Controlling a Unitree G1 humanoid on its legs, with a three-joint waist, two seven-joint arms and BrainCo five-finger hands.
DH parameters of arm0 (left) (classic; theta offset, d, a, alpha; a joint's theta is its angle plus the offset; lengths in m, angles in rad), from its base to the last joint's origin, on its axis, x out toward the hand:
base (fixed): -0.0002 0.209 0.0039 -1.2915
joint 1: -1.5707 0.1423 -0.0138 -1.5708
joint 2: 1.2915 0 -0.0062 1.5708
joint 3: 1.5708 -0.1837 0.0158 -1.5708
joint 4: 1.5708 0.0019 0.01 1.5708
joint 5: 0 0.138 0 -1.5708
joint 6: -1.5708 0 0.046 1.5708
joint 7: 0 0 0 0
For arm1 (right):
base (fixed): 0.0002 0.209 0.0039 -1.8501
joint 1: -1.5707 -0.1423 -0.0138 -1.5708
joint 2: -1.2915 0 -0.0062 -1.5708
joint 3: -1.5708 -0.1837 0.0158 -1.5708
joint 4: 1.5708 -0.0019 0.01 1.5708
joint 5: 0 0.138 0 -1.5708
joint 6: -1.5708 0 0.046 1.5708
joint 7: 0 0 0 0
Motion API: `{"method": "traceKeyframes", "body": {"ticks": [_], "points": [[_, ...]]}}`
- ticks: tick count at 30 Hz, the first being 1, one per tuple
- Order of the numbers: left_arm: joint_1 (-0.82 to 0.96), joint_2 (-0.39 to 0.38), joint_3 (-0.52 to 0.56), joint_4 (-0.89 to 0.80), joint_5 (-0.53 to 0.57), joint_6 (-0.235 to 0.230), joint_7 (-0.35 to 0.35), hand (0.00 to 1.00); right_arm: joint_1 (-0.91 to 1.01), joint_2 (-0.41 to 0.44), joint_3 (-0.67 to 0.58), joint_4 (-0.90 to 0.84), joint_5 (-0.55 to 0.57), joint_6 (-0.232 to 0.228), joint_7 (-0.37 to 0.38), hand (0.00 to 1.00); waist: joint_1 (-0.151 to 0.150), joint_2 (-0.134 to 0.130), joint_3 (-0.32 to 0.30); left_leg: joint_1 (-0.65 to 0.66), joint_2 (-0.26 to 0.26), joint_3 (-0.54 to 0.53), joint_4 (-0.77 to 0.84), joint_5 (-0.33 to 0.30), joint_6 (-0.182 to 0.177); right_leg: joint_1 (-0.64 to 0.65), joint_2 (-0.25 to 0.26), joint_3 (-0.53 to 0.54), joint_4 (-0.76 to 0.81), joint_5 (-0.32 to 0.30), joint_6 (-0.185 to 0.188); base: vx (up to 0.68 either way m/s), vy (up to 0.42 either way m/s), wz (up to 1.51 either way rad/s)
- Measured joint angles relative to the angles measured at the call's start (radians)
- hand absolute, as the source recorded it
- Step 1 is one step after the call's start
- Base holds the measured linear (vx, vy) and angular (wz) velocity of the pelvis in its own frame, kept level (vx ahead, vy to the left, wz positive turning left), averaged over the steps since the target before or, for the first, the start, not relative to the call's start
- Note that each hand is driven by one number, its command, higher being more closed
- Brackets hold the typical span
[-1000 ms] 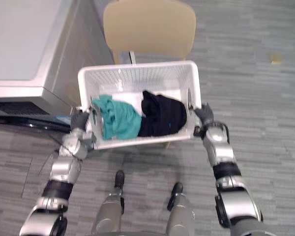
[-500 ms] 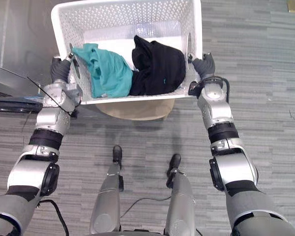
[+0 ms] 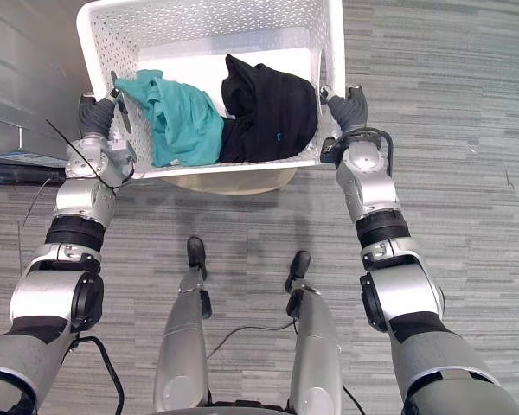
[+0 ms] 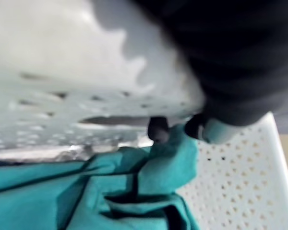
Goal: Pick up the laundry basket with both hands and put the clothes into the washing machine.
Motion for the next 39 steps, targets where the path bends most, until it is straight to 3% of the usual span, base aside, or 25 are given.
{"method": "traceKeyframes", "body": {"ticks": [6,7,8,21,24,27,30,33,39], "points": [[-0.008,0.015,0.032,0.010,0.008,0.010,-0.001,1.00,-0.041,0.024,0.005,0.029,-0.001,0.000,-0.001,1.00,0.002,-0.002,0.001,-0.059,0.009,-0.012,0.023,0.000,0.000,-0.039,0.010,-0.012,0.001,0.004,-0.006,0.00,-0.005,0.00],[-0.009,0.017,0.037,0.010,0.008,0.011,0.000,0.00,-0.048,0.027,0.005,0.034,-0.001,-0.001,-0.002,1.00,0.003,-0.002,0.001,-0.072,0.012,-0.019,0.030,0.000,0.000,-0.046,0.013,-0.018,0.003,0.004,-0.006,0.00,0.000,0.00],[-0.008,0.017,0.041,0.010,0.008,0.013,0.000,0.00,-0.053,0.027,0.005,0.034,-0.002,-0.001,-0.002,0.00,0.003,-0.002,0.001,-0.077,0.013,-0.021,0.033,0.000,0.000,-0.048,0.013,-0.019,0.003,0.004,-0.006,0.02,-0.033,0.04],[-0.014,0.011,0.135,0.008,-0.015,0.035,0.074,0.00,-0.075,0.053,0.011,0.043,0.054,-0.005,0.003,0.00,0.000,-0.004,0.002,-0.078,0.039,-0.018,0.068,-0.003,-0.004,-0.045,0.033,-0.020,0.026,0.003,-0.007,0.00,-0.028,-0.03],[-0.006,0.012,0.133,-0.007,-0.036,0.035,0.093,0.00,-0.049,0.034,0.026,-0.025,0.081,-0.009,0.005,0.00,-0.001,-0.006,0.004,-0.057,0.041,-0.016,0.071,-0.003,-0.004,-0.030,0.033,-0.018,0.040,-0.002,-0.015,0.00,-0.028,0.01],[0.032,0.030,0.121,-0.067,-0.041,0.033,0.094,0.00,0.014,0.002,0.045,-0.136,0.091,-0.037,0.055,0.00,-0.002,-0.015,0.009,-0.010,0.044,-0.009,0.071,-0.009,-0.011,0.006,0.033,-0.014,0.051,-0.015,-0.026,0.00,-0.046,0.00],[0.070,0.067,0.068,-0.140,-0.041,0.022,0.093,0.00,0.097,-0.037,0.066,-0.241,0.109,-0.056,0.089,0.00,-0.001,-0.016,0.009,0.041,0.044,-0.007,0.071,-0.015,-0.012,0.056,0.032,-0.015,0.054,-0.024,-0.027,0.02,-0.030,0.06],[0.122,0.095,0.044,-0.276,-0.039,-0.018,0.086,0.00,0.221,-0.051,0.080,-0.339,0.118,-0.057,0.139,0.00,0.001,-0.016,0.009,0.101,0.033,-0.002,0.071,-0.025,-0.008,0.106,0.016,-0.013,0.074,-0.045,-0.020,0.04,-0.004,0.11],[0.156,0.126,-0.004,-0.312,-0.027,-0.060,0.062,0.00,0.360,-0.059,0.076,-0.361,0.115,-0.058,0.175,0.00,-0.001,-0.016,0.009,0.208,-0.003,0.008,0.046,-0.030,0.000,0.178,-0.025,-0.012,0.124,-0.093,-0.007,0.02,-0.009,0.13]]}}
